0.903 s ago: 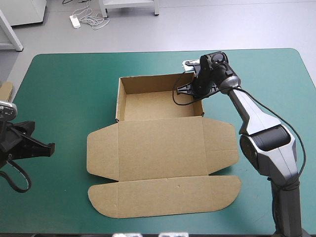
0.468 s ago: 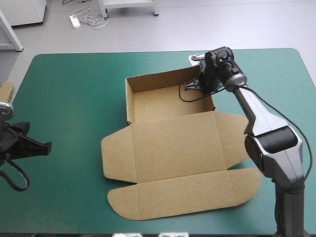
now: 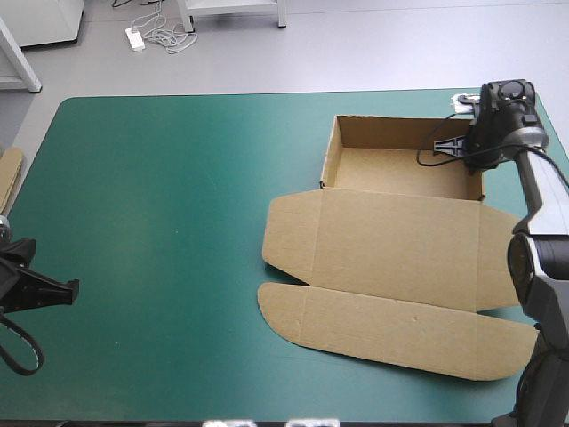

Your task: Fold the box

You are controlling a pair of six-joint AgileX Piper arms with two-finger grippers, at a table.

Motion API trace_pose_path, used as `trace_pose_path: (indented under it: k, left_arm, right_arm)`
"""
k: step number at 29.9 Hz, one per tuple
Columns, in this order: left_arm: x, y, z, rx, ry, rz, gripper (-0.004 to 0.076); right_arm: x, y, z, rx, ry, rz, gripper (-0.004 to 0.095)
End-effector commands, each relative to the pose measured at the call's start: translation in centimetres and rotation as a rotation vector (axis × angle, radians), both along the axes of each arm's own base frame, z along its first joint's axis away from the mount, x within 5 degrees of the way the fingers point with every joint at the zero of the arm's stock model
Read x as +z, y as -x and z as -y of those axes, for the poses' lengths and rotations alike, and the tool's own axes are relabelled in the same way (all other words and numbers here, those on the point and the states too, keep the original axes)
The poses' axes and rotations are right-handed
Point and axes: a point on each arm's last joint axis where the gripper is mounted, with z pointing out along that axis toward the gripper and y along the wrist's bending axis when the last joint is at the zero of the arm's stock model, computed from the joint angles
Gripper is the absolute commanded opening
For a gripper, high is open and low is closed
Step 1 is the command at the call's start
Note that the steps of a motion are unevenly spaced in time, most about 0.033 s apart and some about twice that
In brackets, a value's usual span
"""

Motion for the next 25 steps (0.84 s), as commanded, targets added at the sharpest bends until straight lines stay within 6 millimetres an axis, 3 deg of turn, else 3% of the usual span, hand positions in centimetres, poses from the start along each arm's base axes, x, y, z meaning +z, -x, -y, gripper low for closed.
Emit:
trace_pose_path:
  k: [1,4,9,12,16,18,20,25]
  left_arm:
    - [-0.1,0.6,-0.2,-0.012,-0.003,0.091,-0.0008]
    - [-1.1,0.9,-0.3,-0.014,-0.007,0.080,-0.0008]
    - [-2.5,0.7,-0.2,-0.018,-0.017,0.047,-0.0008]
    - [-2.6,0.6,-0.1,-0.024,-0.014,0.050,-0.0008]
    - [-2.6,0.6,-0.1,-0.026,-0.011,0.057,-0.0008]
    - [-2.6,0.6,-0.1,-0.026,-0.011,0.057,-0.0008]
    - [-2.5,0.5,-0.1,-0.029,-0.010,0.066,-0.0008]
    - [-2.5,0.5,0.1,-0.040,0.007,0.074,-0.0008]
  right_arm:
    - [2.5,2.3,3.9,-0.064,0.074,0.023,-0.0019]
    - [1.3,3.0,6.0,-0.110,0.093,-0.026,-0.0019]
    - [0.6,3.4,7.0,-0.127,0.110,-0.055,-0.0004]
    - [1.1,3.5,7.3,-0.156,0.140,-0.037,0.0158]
    - [2.5,3.9,7.2,-0.147,0.150,0.011,0.0532]
    - [3.3,4.3,7.2,-0.147,0.154,0.028,0.0644]
    - [4.3,4.7,7.1,-0.134,0.164,0.047,0.0686]
    - [7.9,6.9,6.9,-0.142,0.197,0.125,0.0679]
